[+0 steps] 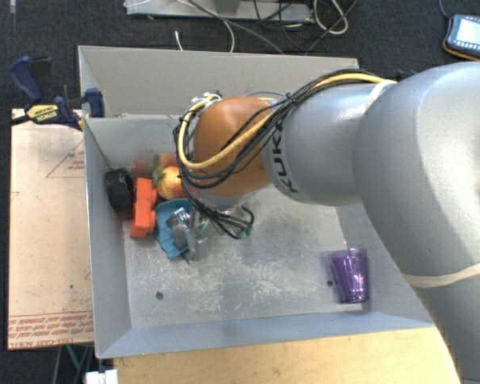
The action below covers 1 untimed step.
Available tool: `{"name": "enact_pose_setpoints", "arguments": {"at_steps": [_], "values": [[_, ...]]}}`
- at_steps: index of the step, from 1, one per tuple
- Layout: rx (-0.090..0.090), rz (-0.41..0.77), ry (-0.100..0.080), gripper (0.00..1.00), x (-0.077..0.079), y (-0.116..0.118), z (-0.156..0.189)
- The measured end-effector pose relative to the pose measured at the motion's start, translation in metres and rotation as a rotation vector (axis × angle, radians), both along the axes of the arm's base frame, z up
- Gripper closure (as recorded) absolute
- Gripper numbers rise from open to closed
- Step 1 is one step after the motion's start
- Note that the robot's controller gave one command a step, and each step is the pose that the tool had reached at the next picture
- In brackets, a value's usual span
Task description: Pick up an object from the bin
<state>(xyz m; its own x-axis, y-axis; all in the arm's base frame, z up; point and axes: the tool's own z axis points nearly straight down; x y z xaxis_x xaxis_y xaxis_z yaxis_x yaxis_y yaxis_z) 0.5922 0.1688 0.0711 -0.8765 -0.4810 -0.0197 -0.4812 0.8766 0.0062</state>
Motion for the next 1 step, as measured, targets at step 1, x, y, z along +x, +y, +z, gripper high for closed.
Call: {"name": "enact_pose_setpoints", "arguments": {"at_steps": [1], "values": [[0.000,-0.001,0.000,1.00,-0.0005,0.0001,0.0102]]}}
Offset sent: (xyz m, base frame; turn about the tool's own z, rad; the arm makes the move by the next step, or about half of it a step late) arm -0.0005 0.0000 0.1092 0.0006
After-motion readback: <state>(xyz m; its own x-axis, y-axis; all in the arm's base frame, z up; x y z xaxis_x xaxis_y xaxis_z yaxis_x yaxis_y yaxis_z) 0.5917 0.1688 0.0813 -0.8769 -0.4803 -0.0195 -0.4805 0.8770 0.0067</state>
